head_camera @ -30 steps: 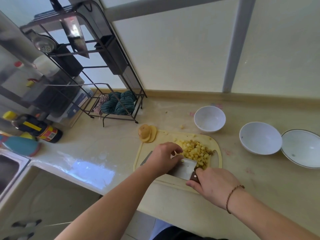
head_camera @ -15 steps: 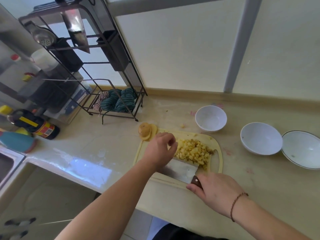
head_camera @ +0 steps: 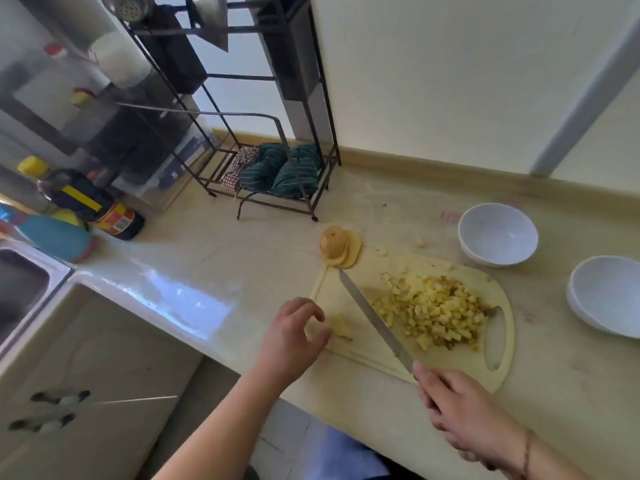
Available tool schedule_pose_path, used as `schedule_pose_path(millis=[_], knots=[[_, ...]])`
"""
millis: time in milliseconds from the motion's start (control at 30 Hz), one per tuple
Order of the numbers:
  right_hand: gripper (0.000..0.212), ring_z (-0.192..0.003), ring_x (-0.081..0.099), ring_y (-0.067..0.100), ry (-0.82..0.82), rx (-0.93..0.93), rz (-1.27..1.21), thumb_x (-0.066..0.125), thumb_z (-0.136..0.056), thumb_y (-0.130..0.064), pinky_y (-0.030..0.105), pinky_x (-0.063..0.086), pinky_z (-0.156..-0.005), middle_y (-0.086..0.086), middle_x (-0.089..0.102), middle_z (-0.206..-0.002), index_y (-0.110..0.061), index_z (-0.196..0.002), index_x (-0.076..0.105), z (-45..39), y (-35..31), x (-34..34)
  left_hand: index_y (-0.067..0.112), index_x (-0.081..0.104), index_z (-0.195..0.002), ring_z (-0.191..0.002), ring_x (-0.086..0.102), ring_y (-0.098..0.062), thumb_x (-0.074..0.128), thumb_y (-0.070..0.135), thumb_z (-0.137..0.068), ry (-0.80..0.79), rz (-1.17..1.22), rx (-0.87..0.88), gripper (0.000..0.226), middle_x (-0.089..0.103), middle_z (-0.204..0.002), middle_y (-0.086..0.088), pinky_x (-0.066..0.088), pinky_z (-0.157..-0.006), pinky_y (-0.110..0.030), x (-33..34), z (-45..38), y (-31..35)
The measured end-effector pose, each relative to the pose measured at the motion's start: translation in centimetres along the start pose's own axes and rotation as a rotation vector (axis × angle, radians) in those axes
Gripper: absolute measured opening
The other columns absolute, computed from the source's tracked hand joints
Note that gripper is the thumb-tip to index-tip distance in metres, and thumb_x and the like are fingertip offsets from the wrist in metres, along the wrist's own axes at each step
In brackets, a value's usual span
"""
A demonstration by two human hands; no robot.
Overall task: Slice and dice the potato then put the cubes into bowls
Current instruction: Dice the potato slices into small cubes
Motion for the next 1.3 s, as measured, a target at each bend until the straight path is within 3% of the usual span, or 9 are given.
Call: schedule_pose_path(millis=[67,133,233,500,667,833,1000,1233,1300], knots=[[0.049,-0.039,0.02,0.012,-0.031,0.022,-0.049,0.043,-0.091,-0.062,0.017,0.017,-0.042,0.0,0.029,-0.051,-0.017,-0.071,0.041,-0.2,-0.3,0.5,0.016,0.071,-0.098,-0.093,0.063,-0.02,0.078,0.034,-0.081,-0.031,-0.024,0.112,0.026,0.067,-0.105,0.002,0.054,-0.079,-0.03,1.6,0.1,-0.8],[0.05,-0.04,0.02,0.013,-0.047,0.036,-0.047,0.043,-0.09,-0.062,0.019,0.015,-0.042,0.002,0.028,-0.052,-0.015,-0.071,0.041,-0.4,-0.6,0.9,0.013,0.073,-0.1,-0.091,0.062,-0.025,0.075,0.042,-0.083,0.003,-0.019,0.195,0.034,0.069,-0.106,-0.001,0.055,-0.078,-0.033,2.7,-0.1,-1.4],[0.051,-0.041,0.02,0.013,-0.044,0.07,-0.028,0.044,-0.087,-0.063,0.019,0.015,-0.041,0.004,0.027,-0.055,-0.015,-0.071,0.042,-0.6,-0.7,1.5,0.009,0.074,-0.095,-0.088,0.06,-0.023,0.076,0.036,-0.087,0.078,0.033,0.274,0.028,0.068,-0.102,-0.003,0.052,-0.078,-0.033,3.5,-0.3,-2.0],[0.055,-0.042,0.016,0.013,-0.057,0.055,-0.052,0.039,-0.091,-0.058,0.019,0.014,-0.04,0.009,0.022,-0.059,-0.006,-0.073,0.035,-0.6,-0.4,2.9,0.004,0.079,-0.09,-0.088,0.066,-0.024,0.076,0.026,-0.089,0.159,0.126,0.263,0.022,0.072,-0.097,-0.01,0.055,-0.077,-0.031,5.5,-0.1,-1.6],[0.058,-0.047,0.014,0.019,-0.06,-0.02,-0.056,0.035,-0.091,-0.064,0.03,0.012,-0.045,0.018,0.02,-0.061,-0.01,-0.069,0.034,-0.7,-0.1,4.2,0.002,0.079,-0.085,-0.086,0.067,-0.026,0.074,0.025,-0.089,0.163,0.142,0.305,0.024,0.072,-0.095,-0.013,0.056,-0.074,-0.033,5.2,-0.4,-1.6],[0.056,-0.04,0.021,0.014,-0.048,-0.076,-0.009,0.04,-0.087,-0.059,0.022,0.019,-0.041,0.009,0.027,-0.057,-0.006,-0.07,0.036,-1.0,0.3,4.7,0.002,0.078,-0.082,-0.086,0.07,-0.027,0.072,0.022,-0.09,0.168,0.125,0.348,0.023,0.073,-0.098,-0.014,0.057,-0.073,-0.033,4.8,-0.2,-2.3],[0.061,-0.042,0.018,0.014,-0.05,-0.012,-0.007,0.038,-0.087,-0.061,0.019,0.016,-0.04,0.01,0.028,-0.061,0.0,-0.078,0.036,-1.4,-0.1,4.5,0.002,0.078,-0.08,-0.082,0.068,-0.025,0.072,0.016,-0.089,0.184,0.15,0.342,0.018,0.073,-0.093,-0.011,0.056,-0.069,-0.033,4.7,-0.5,-2.4],[0.057,-0.039,0.021,0.01,0.004,-0.04,0.104,0.037,-0.09,-0.058,0.018,0.019,-0.035,0.003,0.029,-0.054,-0.002,-0.075,0.037,-1.3,-0.8,4.0,0.0,0.077,-0.085,-0.085,0.064,-0.024,0.072,0.013,-0.091,0.172,0.138,0.375,0.015,0.071,-0.094,-0.012,0.054,-0.074,-0.031,4.7,-0.6,-2.3],[0.054,-0.039,0.023,0.005,0.041,-0.089,0.143,0.038,-0.09,-0.053,0.011,0.022,-0.036,-0.005,0.03,-0.049,-0.002,-0.072,0.039,-1.1,-0.9,4.2,0.0,0.076,-0.088,-0.088,0.063,-0.024,0.072,0.013,-0.093,0.16,0.125,0.417,0.015,0.07,-0.095,-0.013,0.054,-0.077,-0.031,4.4,-0.4,-2.5]])
Point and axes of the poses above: each hand's wrist, its own z-axis away from the middle knuckle, its own x-axis out of the palm, y = z × x, the point moved 1 cm from there along -z, towards the middle knuckle
